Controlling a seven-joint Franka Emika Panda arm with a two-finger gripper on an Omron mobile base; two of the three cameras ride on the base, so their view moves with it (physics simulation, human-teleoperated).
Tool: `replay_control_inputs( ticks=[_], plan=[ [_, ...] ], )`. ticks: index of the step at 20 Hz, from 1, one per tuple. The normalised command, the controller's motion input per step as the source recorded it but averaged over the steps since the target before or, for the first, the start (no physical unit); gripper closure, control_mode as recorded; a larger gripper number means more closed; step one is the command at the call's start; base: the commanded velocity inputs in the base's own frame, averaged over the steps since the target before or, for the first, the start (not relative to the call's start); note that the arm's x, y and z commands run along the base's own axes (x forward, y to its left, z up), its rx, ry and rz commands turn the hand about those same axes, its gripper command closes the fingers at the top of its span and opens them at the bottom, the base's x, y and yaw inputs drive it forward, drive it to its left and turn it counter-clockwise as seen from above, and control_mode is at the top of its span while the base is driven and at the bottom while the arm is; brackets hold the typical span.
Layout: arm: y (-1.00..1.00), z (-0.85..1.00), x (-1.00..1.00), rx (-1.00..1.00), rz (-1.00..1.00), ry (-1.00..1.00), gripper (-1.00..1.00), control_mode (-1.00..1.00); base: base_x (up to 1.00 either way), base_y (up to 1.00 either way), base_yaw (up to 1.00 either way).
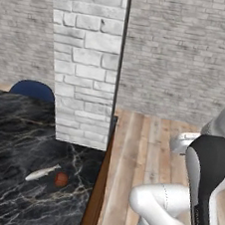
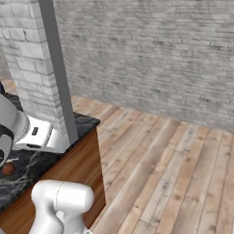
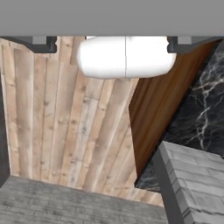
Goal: Open the fridge, remove the apple, lime, and fish, and place them on any counter.
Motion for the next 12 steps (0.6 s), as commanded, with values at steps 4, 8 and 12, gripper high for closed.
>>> replay_control_inputs(
  ticks=[4, 8, 12],
  plan=[
    [0.0, 0.0, 0.0, 0.0, 0.0, 0.0, -1.0, -1.0, 0.0, 0.0, 0.0],
    [0.0, 0.0, -0.08, 0.0, -0.02, 0.0, -1.0, 1.0, -0.33, 0.0, -0.14],
    [0.0, 0.0, 0.0, 0.0, 0.0, 0.0, -1.0, 1.0, -0.89, 0.0, -0.32]
  ],
)
